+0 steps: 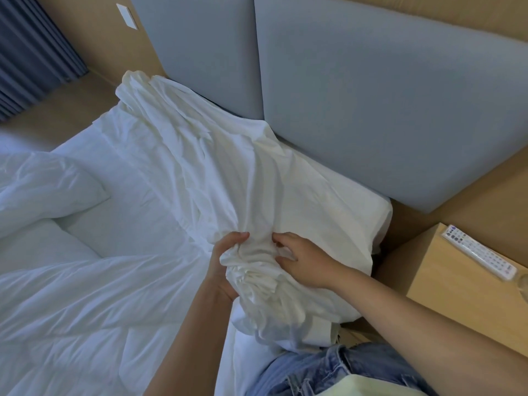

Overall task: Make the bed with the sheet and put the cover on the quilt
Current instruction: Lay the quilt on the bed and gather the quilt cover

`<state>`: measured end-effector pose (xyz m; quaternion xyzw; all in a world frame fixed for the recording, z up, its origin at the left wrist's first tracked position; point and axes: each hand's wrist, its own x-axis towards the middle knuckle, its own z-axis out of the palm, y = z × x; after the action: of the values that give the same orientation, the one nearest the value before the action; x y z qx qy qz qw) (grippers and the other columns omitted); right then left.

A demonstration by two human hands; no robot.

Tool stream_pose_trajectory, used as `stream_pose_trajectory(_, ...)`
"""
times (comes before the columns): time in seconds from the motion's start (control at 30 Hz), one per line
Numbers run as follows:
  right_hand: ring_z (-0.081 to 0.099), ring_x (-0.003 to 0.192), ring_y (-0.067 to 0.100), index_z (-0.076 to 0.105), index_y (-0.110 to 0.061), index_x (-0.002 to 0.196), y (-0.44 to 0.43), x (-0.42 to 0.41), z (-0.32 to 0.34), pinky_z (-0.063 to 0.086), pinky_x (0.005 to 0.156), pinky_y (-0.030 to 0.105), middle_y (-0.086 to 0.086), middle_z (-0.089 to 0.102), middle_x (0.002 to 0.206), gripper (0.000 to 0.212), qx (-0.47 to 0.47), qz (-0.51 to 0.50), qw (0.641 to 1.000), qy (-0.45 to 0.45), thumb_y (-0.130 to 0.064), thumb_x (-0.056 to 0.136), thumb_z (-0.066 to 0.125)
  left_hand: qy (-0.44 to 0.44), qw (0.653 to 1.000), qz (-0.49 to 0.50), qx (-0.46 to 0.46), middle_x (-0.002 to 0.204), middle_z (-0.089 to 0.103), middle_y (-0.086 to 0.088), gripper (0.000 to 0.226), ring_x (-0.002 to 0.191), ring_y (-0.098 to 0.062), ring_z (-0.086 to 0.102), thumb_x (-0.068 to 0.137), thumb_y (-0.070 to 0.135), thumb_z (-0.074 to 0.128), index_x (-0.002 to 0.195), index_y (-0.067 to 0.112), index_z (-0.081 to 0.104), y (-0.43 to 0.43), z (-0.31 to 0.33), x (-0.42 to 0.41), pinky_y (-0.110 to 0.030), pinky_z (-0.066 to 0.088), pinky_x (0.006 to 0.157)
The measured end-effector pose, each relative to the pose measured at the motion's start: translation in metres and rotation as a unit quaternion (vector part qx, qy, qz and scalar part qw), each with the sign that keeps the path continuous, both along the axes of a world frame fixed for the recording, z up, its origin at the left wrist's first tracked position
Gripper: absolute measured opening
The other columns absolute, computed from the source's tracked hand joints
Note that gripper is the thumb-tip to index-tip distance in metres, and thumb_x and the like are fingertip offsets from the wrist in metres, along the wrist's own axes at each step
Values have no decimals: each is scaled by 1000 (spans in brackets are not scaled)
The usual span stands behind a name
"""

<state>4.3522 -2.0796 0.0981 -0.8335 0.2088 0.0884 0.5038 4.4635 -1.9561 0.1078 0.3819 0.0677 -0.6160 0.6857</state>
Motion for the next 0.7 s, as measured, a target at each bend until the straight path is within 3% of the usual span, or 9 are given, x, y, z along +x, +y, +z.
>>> stream_pose_trajectory(0.07, 57, 108, 22, 64, -7, 113, -2, 3, -3, 42, 91, 26, 6, 63, 114, 24, -47, -64, 997, -22, -16, 96, 50, 6, 999, -30, -11, 92, 63, -20, 61, 82, -33, 65, 47, 20, 82, 99, -5, 63, -2, 3, 0, -38, 55, 75)
stream_pose_trajectory(0.13, 60, 90, 26, 66, -1, 93, -7, 8, -2, 44, 79, 32, 11, 66, 94, 20, -98, -150, 981, -72, -12, 95, 50, -15, 999, -30, -3, 90, 66, -18, 57, 80, -32, 66, 50, 20, 82, 99, -4, 65, -6, 5, 0, -38, 56, 73)
stream_pose_trajectory(0.2, 58, 78, 22, 64, 1, 85, -11, 13, 9, 43, 69, 30, 8, 64, 83, 18, -121, -232, 953, -154, -8, 93, 50, -57, 997, -29, 35, 94, 68, -17, 52, 83, -31, 68, 62, 29, 79, 103, 0, 67, -15, 11, -1, -39, 56, 76)
stream_pose_trajectory(0.3, 48, 66, 5, 66, -2, 89, -3, 20, 39, 38, 64, 16, -9, 53, 75, 18, -140, -146, 950, -238, -9, 92, 49, -124, 987, -46, 91, 93, 71, -15, 54, 88, -26, 69, 71, 58, 60, 90, 10, 77, -32, 20, -4, -40, 50, 87)
stream_pose_trajectory(0.37, 46, 69, 3, 67, -4, 93, 7, 23, 47, 35, 64, 15, -10, 50, 79, 25, -162, -83, 953, -243, -15, 88, 45, -131, 984, -53, 108, 74, 70, -11, 60, 74, -22, 69, 73, 65, 50, 69, 12, 77, -41, 31, -4, -35, 52, 77)
stream_pose_trajectory(0.43, 51, 73, 11, 67, -4, 92, 8, 23, 51, 39, 67, 21, -3, 55, 82, 25, -174, -68, 954, -236, -15, 88, 44, -131, 985, -51, 101, 57, 63, -7, 55, 57, -18, 65, 91, 45, 46, 54, 11, 70, -46, 32, -2, -28, 51, 59)
stream_pose_trajectory(0.53, 57, 79, 15, 68, -6, 90, 3, 17, 51, 44, 73, 23, 1, 59, 86, 17, -135, -59, 962, -229, -10, 92, 52, -134, 984, -13, 120, 44, 50, -7, 51, 41, -17, 56, 88, 5, 35, 42, 7, 56, -50, 30, 1, -19, 45, 41)
stream_pose_trajectory(0.6, 59, 83, 9, 68, -9, 93, -3, 14, 53, 46, 78, 17, -4, 60, 89, 13, -62, -115, 964, -231, -9, 91, 55, -122, 987, -1, 107, 41, 48, -8, 52, 38, -18, 53, 88, 0, 31, 42, 5, 54, -53, 31, -2, -18, 43, 39)
stream_pose_trajectory(0.7, 55, 86, 3, 64, -10, 109, -21, 16, 44, 43, 78, 7, -4, 57, 100, 23, -9, -256, 948, -190, -3, 91, 51, -107, 988, 40, 100, 41, 54, -7, 47, 45, -19, 55, 92, 9, 37, 51, 5, 60, -54, 32, -2, -25, 45, 47)
